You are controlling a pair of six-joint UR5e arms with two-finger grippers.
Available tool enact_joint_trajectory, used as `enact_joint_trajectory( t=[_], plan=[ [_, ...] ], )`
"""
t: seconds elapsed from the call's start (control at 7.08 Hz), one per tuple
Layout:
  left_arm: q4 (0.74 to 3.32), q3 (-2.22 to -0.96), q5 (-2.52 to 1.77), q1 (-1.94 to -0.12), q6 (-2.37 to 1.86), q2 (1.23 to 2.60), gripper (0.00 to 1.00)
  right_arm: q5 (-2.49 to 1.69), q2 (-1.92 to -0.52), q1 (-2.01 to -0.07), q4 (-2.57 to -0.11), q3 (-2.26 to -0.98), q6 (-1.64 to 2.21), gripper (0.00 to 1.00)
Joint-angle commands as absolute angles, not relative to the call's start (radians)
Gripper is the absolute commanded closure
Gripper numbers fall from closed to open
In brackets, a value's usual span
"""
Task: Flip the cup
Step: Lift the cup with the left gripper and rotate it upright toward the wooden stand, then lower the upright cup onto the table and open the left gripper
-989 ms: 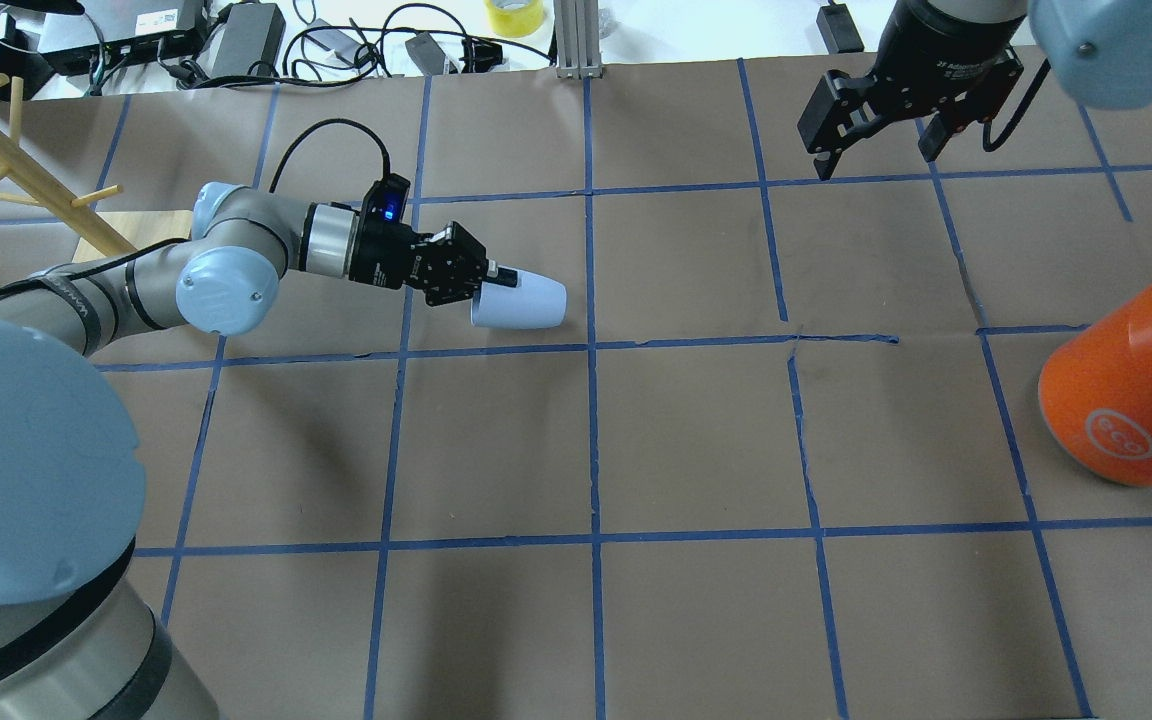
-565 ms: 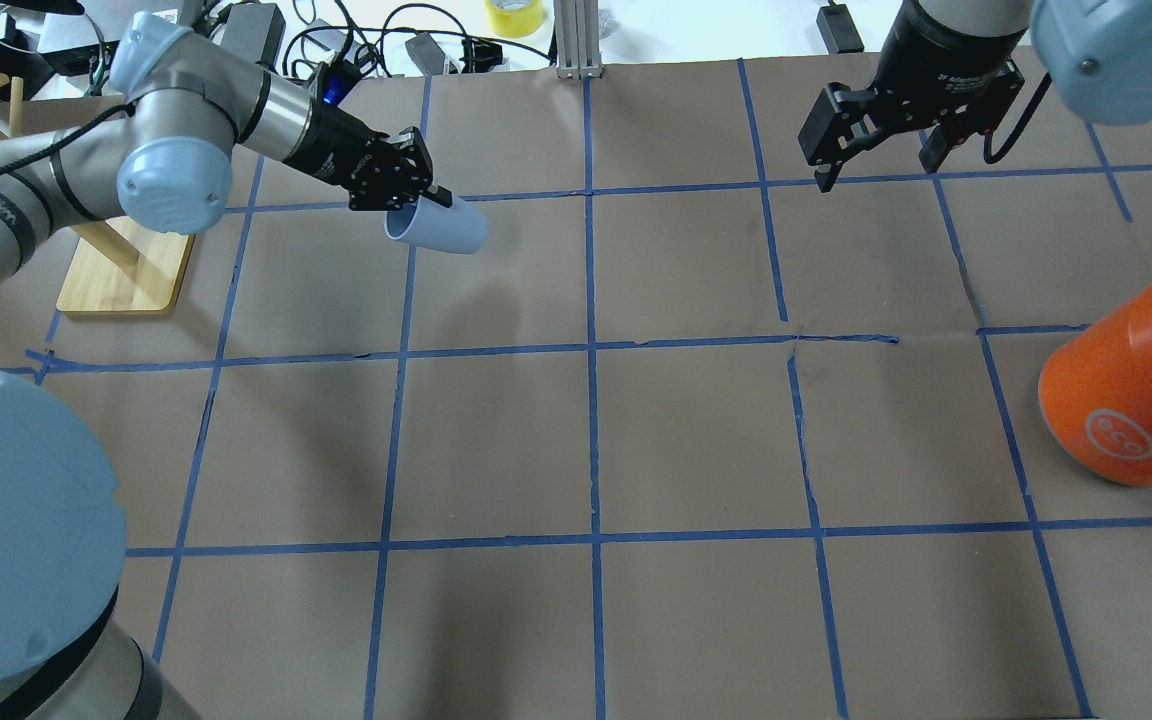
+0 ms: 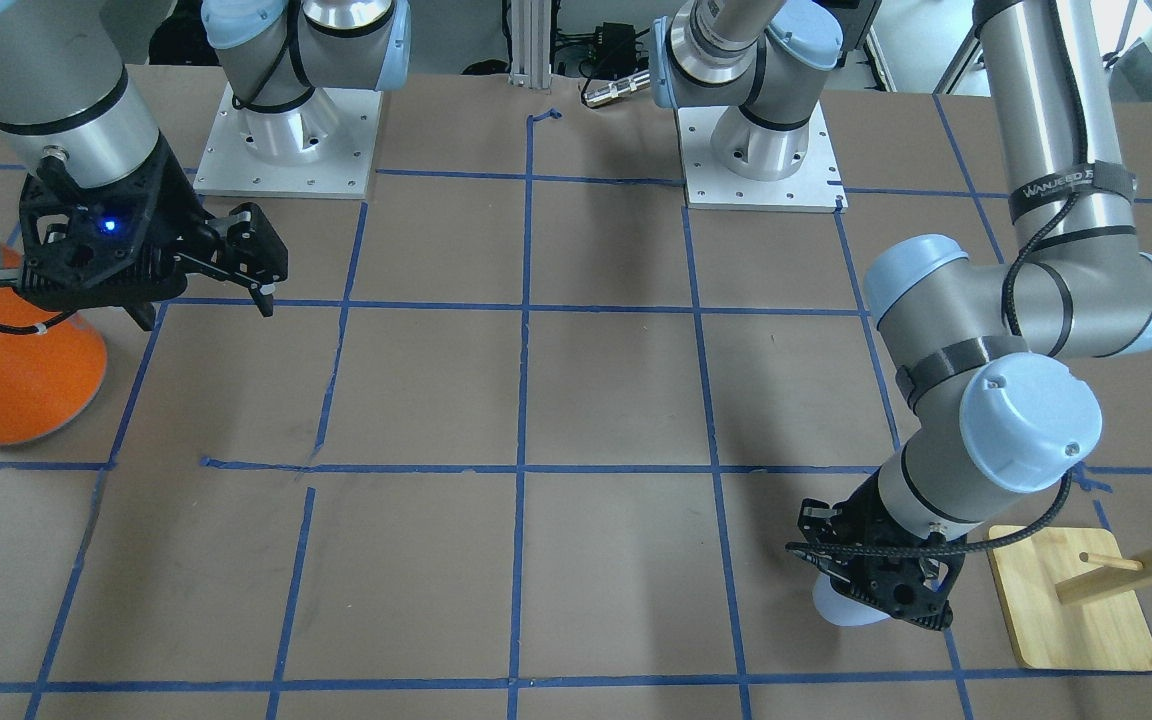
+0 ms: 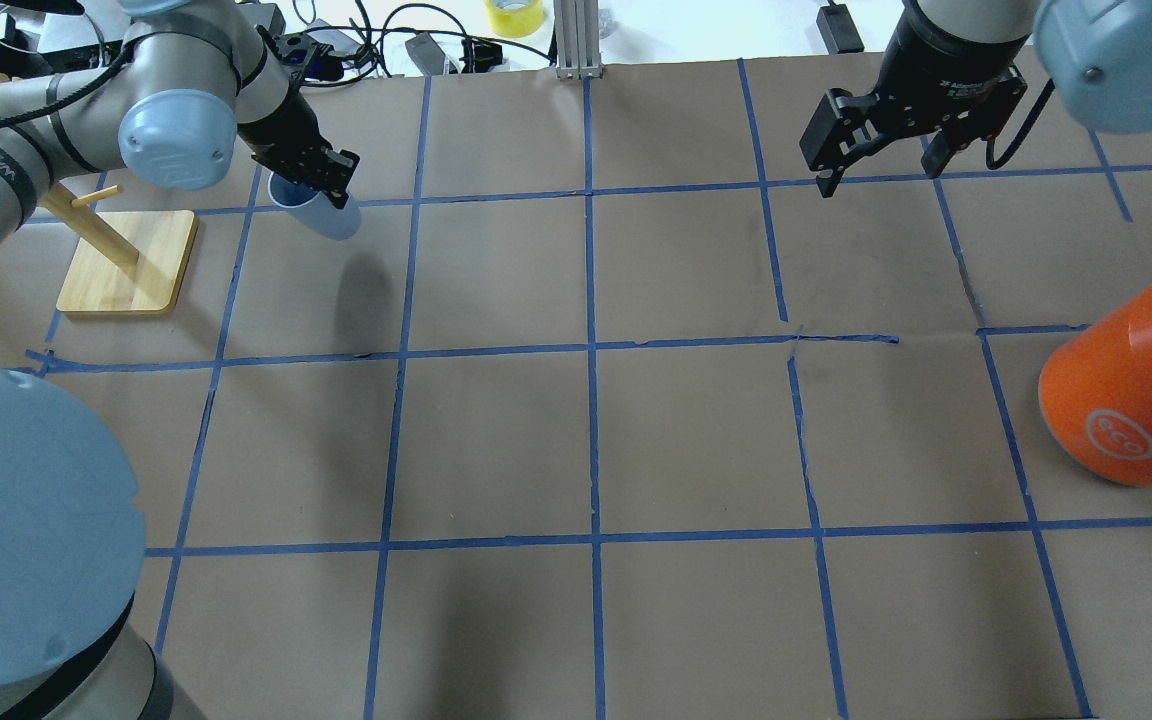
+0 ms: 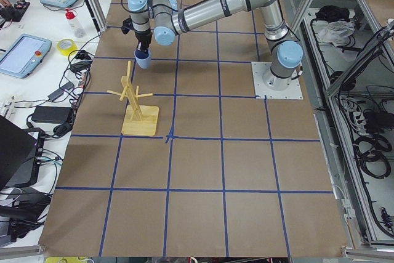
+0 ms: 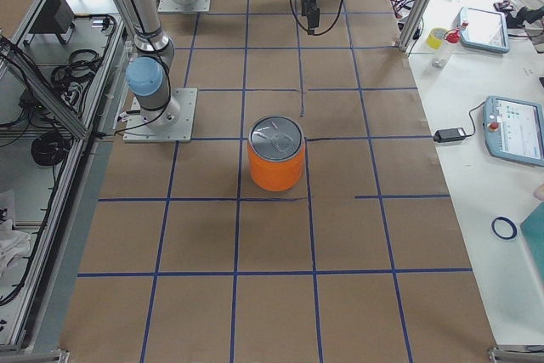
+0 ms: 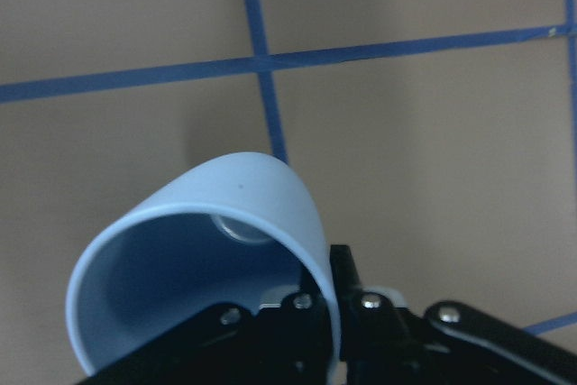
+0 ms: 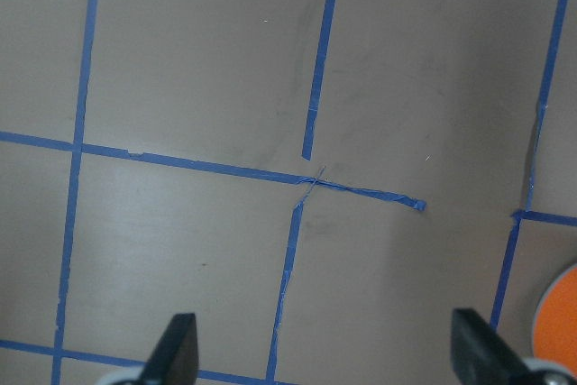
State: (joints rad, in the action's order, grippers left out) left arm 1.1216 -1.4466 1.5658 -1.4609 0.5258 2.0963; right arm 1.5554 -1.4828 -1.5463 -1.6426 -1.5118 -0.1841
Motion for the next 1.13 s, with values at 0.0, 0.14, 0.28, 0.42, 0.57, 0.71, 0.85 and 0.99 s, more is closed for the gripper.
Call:
enact_joint_trajectory(
  t=[0.0, 0.14, 0.28, 0.42, 0.57, 0.71, 0.85, 0.99],
  plan=[
    [1.051, -1.494, 1.601, -1.462, 0.566, 2.115, 1.0, 1.555, -1.483, -1.546, -1.641, -1.513, -0.184, 0.0],
    [1.039, -1.506, 1.608, -1.462, 0.552, 2.118, 0.01, 1.558, -1.485, -1.546, -1.641, -1.513, -0.184, 0.0],
    [1.049, -1.506, 1.611, -1.462, 0.552, 2.114, 0.0, 1.559, -1.483, -1.546, -1.64, -1.514, -0.184, 0.0],
    [1.058, -1.506, 1.62, -1.462, 0.552, 2.097, 0.0, 1.56, -1.485, -1.546, -1.64, -1.519, -0.184, 0.0],
    [1.089, -1.505, 1.627, -1.491, 0.548, 2.061, 0.0, 1.572, -1.486, -1.546, -1.641, -1.534, -0.184, 0.0],
    [1.151, -1.494, 1.634, -1.547, 0.496, 2.002, 0.0, 1.572, -1.486, -1.545, -1.644, -1.54, -0.184, 0.0],
    [1.19, -1.491, 1.632, -1.586, 0.35, 1.937, 0.0, 1.574, -1.485, -1.543, -1.646, -1.542, -0.184, 0.0],
    [1.248, -1.491, 1.623, -1.594, 0.301, 1.866, 0.0, 1.575, -1.485, -1.543, -1.646, -1.545, -0.184, 0.0]
  ],
)
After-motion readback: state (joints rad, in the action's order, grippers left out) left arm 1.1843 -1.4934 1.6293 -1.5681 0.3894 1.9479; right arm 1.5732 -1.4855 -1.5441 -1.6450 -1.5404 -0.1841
